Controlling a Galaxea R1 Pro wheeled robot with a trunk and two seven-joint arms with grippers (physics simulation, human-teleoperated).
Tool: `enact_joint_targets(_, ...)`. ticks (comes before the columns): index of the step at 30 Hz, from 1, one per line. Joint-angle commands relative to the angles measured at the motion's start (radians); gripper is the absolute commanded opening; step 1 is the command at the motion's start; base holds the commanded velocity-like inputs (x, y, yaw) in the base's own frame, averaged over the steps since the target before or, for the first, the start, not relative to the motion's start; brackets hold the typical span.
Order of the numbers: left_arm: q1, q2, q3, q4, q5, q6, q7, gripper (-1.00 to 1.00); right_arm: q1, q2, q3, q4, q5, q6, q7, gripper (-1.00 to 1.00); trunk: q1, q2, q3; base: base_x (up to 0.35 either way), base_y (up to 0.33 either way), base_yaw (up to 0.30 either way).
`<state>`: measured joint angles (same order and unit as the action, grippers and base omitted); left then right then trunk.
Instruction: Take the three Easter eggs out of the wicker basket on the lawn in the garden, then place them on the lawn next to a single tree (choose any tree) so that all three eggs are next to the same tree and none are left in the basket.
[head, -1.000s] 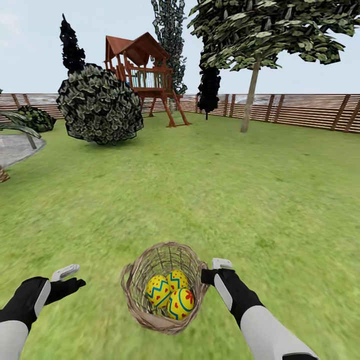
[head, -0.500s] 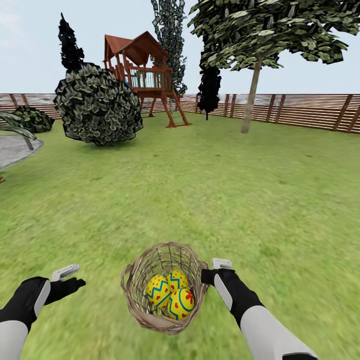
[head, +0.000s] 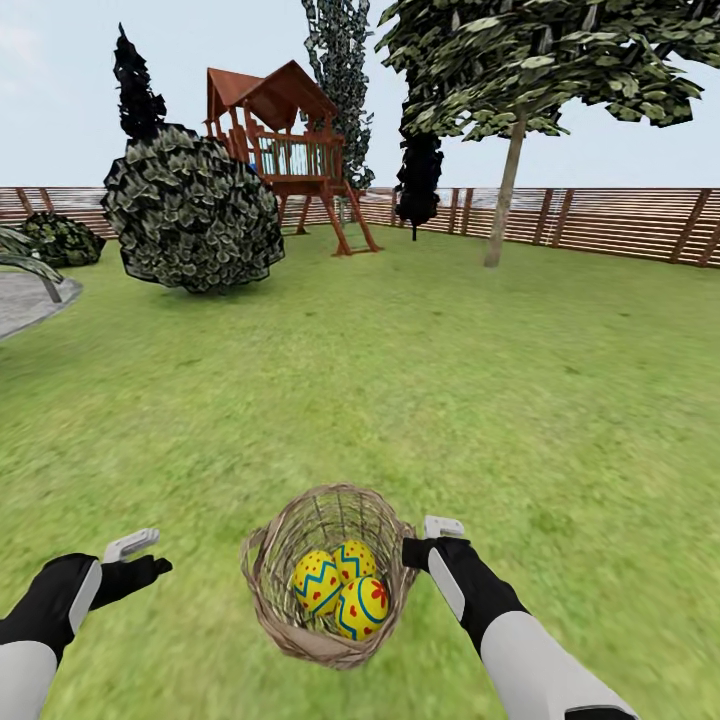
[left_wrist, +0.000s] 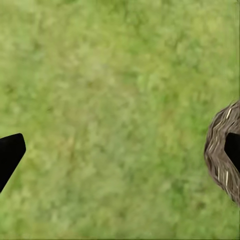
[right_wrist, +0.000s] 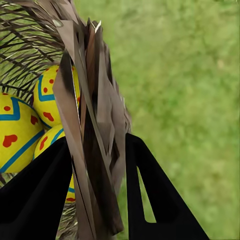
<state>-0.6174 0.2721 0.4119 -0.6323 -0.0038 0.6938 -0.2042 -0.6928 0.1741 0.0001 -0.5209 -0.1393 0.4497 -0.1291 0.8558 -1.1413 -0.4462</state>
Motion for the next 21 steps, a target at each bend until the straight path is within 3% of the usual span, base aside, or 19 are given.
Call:
enact_joint_targets(1,-0.001,-0.001,0.004,-0.001,-0.001,0.006,-0.004,1.00,-0.001,0.000,0.000,-0.002,-0.016,0.003,-0.007,-1.00,0.001,-0.001,-0.001,0.290,0.000,0.000)
enact_joint_targets(21,-0.001,-0.008,0.004,-0.001,-0.001,-0.004,-0.001,1.00,-0.001,0.000,-0.002,0.001,-0.016,0.004,-0.007,-1.00,0.001,-0.001,-0.001,0.290,0.000,0.000)
